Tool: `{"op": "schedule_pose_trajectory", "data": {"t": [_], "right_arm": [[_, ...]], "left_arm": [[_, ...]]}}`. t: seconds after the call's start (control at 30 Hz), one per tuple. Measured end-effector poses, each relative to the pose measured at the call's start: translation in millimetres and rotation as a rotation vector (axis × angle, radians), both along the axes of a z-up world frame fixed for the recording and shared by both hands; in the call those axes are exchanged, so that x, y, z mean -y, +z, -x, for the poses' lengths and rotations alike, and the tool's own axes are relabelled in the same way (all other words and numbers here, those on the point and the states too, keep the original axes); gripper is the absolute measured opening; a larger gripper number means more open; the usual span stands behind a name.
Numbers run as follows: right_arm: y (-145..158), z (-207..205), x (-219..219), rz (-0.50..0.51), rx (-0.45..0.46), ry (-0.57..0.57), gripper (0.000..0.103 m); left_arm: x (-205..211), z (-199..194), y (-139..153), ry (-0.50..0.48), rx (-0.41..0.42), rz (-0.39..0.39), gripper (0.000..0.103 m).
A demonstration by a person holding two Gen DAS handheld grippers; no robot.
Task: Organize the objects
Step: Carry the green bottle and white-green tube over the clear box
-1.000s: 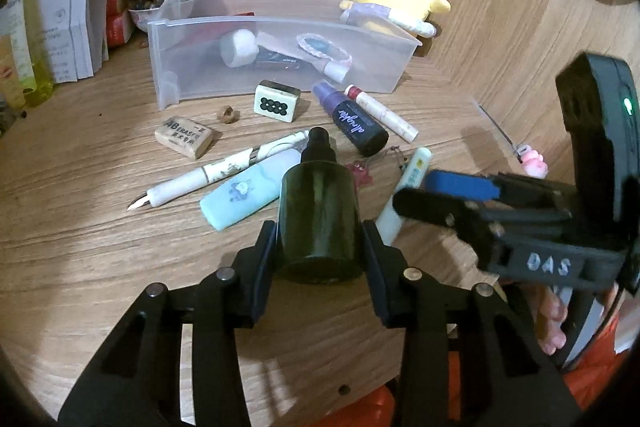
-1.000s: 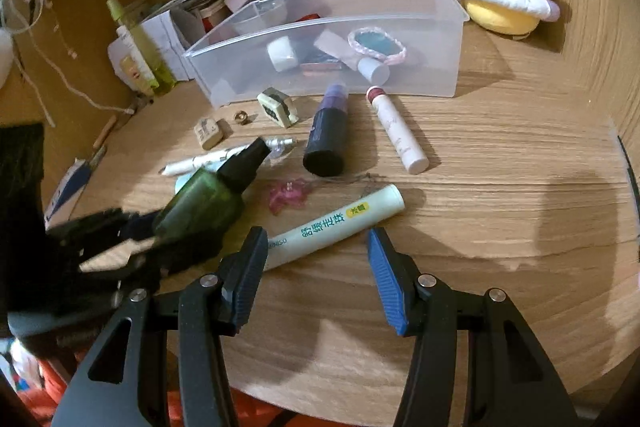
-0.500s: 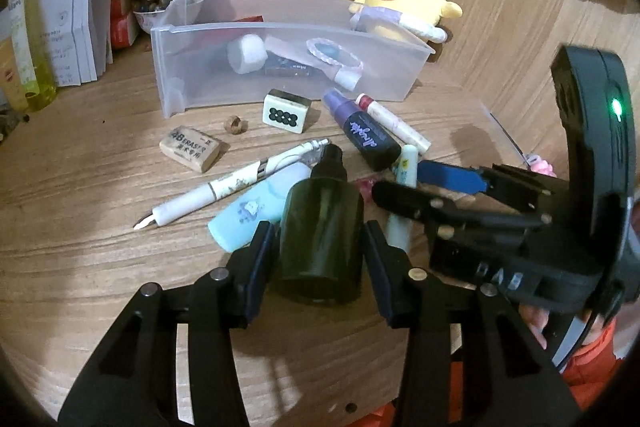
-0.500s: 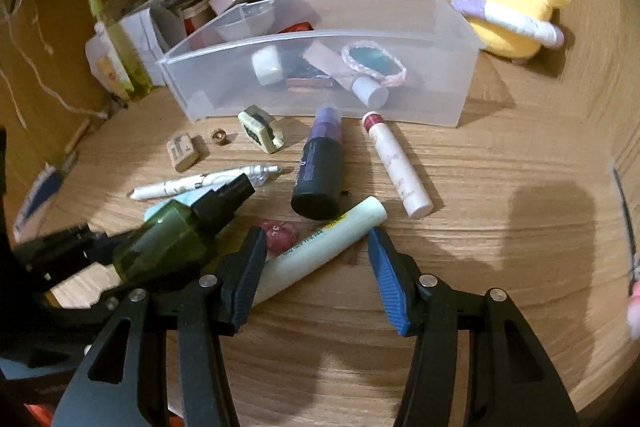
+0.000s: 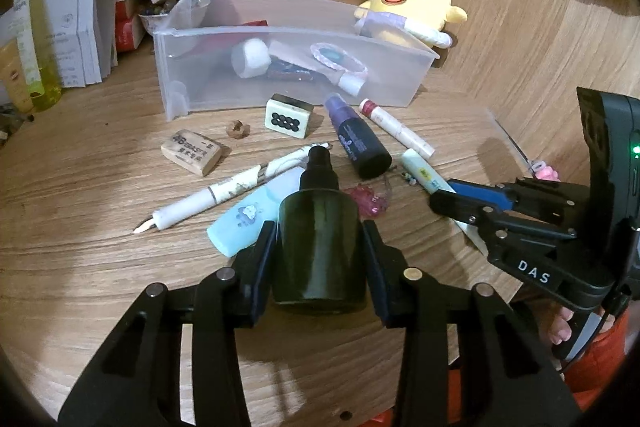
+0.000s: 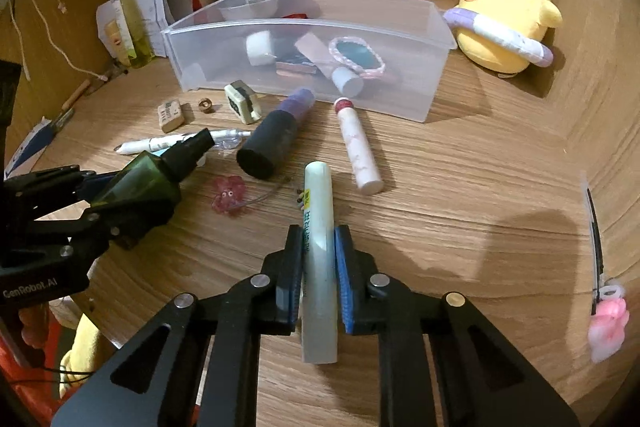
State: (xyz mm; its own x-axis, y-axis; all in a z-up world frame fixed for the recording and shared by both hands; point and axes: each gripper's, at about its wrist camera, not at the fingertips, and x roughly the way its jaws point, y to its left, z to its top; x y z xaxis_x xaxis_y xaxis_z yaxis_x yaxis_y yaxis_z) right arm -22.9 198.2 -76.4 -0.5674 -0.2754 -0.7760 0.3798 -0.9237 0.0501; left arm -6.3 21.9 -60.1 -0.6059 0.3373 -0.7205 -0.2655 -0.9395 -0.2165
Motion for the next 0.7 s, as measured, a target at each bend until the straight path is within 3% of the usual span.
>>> {"op": "schedule_pose_trajectory", "data": {"t": [0.7], "right_arm": [[77.7, 14.7, -9.5, 0.127, -0.212, -0.018, 0.014]], "left_arm": [[22.3, 20.1, 63.7, 0.095, -0.173, -0.047, 0.041]]}}
